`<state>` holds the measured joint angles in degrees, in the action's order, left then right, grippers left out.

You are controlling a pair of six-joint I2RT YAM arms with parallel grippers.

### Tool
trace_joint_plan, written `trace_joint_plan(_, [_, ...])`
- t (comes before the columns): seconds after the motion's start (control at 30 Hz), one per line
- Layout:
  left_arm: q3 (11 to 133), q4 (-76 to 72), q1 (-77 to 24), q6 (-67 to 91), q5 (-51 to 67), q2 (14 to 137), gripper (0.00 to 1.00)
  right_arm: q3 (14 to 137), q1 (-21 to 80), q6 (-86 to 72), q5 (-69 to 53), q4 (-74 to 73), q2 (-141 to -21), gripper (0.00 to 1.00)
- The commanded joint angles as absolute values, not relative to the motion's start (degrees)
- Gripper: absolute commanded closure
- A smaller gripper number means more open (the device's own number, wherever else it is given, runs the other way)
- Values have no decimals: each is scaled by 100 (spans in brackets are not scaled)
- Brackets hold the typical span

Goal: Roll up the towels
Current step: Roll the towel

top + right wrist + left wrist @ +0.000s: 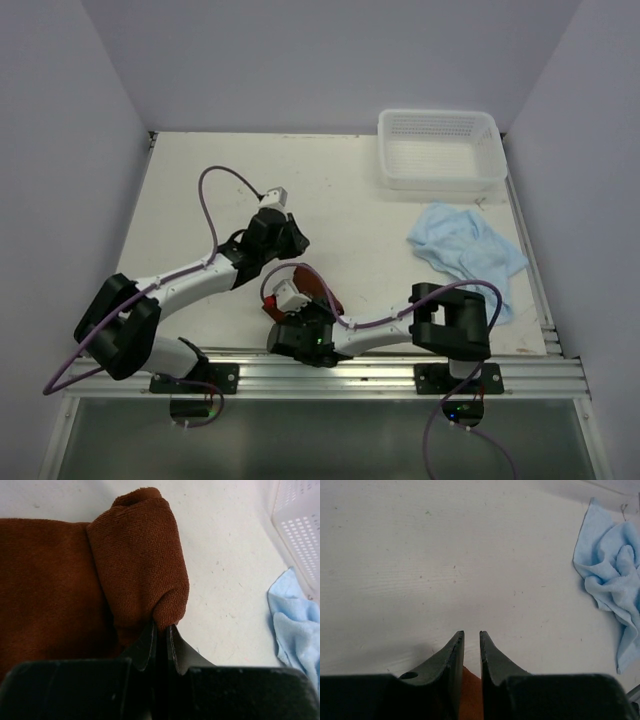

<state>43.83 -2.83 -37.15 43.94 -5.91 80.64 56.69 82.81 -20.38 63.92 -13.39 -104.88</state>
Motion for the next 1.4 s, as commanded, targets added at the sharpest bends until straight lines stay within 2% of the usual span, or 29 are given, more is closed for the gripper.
trace_joint_plan(0.0, [4289, -404, -3683, 4438, -562, 7814, 78, 6116, 8542, -2101, 6943, -1766, -10810, 100])
trace_joint_plan(0.13, [4140, -361, -3691, 4456, -519, 7638, 78, 6442, 8797, -2153, 7093, -2170, -11241, 100])
trace_joint_plan(0.67, [3156, -729, -3735, 4649, 298, 6636, 78, 6802, 8842, -1837, 6566, -2065, -11839, 100])
trace_joint_plan(1.23, [2374, -1124, -4148, 4693, 800, 7136, 79, 6935, 8851, -1793, 6153, -2145, -11954, 100])
trace_joint_plan(1.3, [2268, -1265, -4157, 4728, 843, 7259, 79, 6873, 8842, -1837, 6135, -2101, -11883, 98])
trace_joint_plan(1.37, [2241, -1283, -4157, 4720, 818, 7435, 80, 6821, 8842, -1889, 6126, -2048, -11743, 92])
